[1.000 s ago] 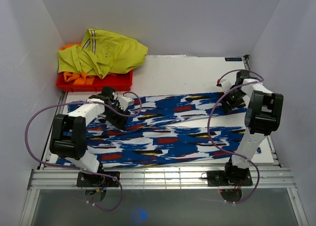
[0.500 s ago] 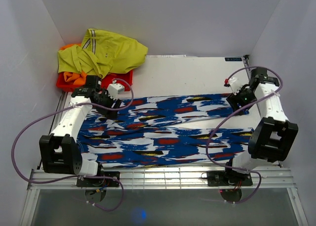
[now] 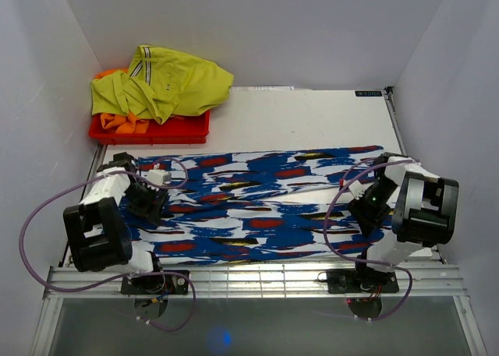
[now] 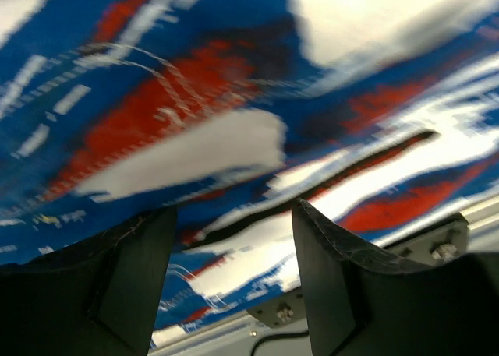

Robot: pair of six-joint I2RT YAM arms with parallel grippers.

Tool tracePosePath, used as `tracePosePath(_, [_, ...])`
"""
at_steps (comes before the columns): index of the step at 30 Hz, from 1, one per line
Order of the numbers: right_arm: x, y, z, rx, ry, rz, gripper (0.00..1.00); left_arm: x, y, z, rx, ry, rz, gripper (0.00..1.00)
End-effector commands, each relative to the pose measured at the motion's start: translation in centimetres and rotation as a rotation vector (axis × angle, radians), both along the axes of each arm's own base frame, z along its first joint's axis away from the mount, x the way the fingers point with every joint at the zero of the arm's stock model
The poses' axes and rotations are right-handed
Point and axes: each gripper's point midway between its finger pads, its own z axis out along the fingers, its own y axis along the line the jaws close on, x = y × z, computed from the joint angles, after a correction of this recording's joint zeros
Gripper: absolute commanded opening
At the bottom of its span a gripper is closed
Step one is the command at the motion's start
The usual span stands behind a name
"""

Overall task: Fold and stack the trousers
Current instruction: Flatten the trousers out

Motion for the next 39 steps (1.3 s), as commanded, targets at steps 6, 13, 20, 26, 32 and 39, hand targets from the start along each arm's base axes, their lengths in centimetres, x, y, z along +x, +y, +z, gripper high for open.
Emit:
tracePosePath(6, [9.5, -2.6, -3.4, -0.075, -0.216, -0.017, 0.68, 5.2, 2.3, -2.7, 0.008, -0.084, 0.074, 0.71])
tracePosePath(13, [12.4, -3.0, -2.8, -0.082, -0.281, -0.045, 0.67, 9.6, 2.5, -2.9, 0.004, -0.123, 0.087, 0.69])
tracePosePath(20, [13.0, -2.3, -0.7, -0.026, -0.273, -0.026, 0.67, 10.5, 0.8, -0.4, -0.067, -0.152, -0.001, 0.69])
tracePosePath(26, [14.7, 0.8, 6.0, 0.172, -0.381, 0.038, 0.7, 11.1, -0.9, 7.4, -0.171, -0.319, -0.067, 0.69])
tracePosePath(32, [20.9, 3.0, 7.4, 0.256, -0.418, -0.032, 0.68, 16.2, -0.3, 8.6, -0.185, -0.417, 0.002, 0.68])
tracePosePath(39, [27.0, 3.0, 3.5, 0.161, -0.465, -0.056, 0.65, 20.8, 0.4, 4.2, -0.204, -0.36, 0.084, 0.67])
